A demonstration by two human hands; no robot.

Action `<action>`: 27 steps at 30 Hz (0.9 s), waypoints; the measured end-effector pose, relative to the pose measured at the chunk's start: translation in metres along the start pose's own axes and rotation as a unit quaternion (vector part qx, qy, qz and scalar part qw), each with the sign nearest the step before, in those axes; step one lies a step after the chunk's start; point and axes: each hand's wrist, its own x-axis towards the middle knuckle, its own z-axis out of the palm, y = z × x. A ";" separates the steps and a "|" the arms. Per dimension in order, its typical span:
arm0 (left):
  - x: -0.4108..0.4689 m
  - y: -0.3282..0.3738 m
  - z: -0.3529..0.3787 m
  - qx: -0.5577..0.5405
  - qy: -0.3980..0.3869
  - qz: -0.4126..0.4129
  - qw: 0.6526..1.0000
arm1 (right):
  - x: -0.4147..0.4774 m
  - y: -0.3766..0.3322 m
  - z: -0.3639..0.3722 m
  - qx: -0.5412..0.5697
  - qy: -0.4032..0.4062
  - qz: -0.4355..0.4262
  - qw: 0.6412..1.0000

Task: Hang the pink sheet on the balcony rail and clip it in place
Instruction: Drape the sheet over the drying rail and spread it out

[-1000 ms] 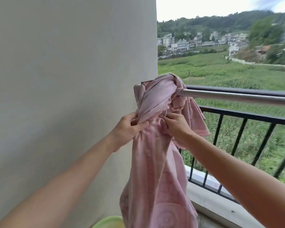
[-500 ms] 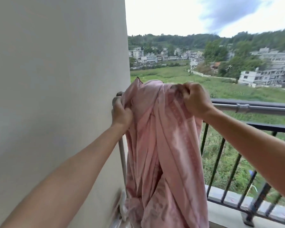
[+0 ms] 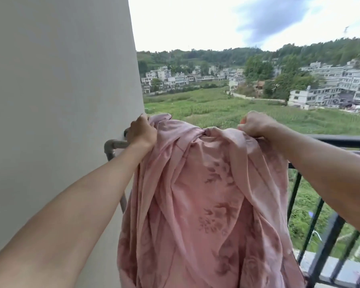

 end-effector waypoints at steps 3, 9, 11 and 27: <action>0.023 0.023 0.010 -0.044 0.039 0.010 0.998 | -0.014 -0.016 0.001 0.180 -0.078 -0.139 0.971; 0.082 0.061 -0.009 -0.122 0.135 -0.034 0.983 | 0.012 0.021 -0.012 0.090 0.124 -0.106 0.982; 0.085 0.054 -0.007 -0.093 0.130 -0.050 0.986 | 0.030 0.041 -0.028 0.080 0.231 -0.033 0.969; -0.040 -0.033 0.034 0.007 0.029 0.138 0.990 | -0.063 -0.012 -0.005 0.023 0.084 -0.160 0.983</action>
